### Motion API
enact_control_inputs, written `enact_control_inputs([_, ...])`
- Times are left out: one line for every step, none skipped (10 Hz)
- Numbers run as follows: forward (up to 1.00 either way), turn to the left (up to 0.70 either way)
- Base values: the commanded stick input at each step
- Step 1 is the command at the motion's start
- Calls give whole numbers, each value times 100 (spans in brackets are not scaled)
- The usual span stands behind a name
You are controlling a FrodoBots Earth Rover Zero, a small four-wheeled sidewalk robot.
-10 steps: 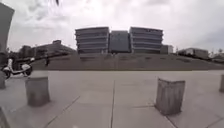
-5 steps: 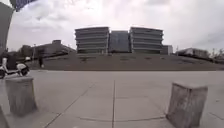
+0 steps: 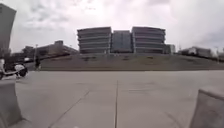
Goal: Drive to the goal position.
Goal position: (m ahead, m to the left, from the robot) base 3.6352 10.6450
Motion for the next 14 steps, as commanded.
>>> enact_control_inputs([70,14])
enact_control_inputs([70,14])
enact_control_inputs([70,14])
enact_control_inputs([70,14])
enact_control_inputs([70,14])
enact_control_inputs([70,14])
enact_control_inputs([70,14])
enact_control_inputs([70,14])
enact_control_inputs([70,14])
enact_control_inputs([70,14])
enact_control_inputs([70,14])
enact_control_inputs([70,14])
enact_control_inputs([70,14])
enact_control_inputs([70,14])
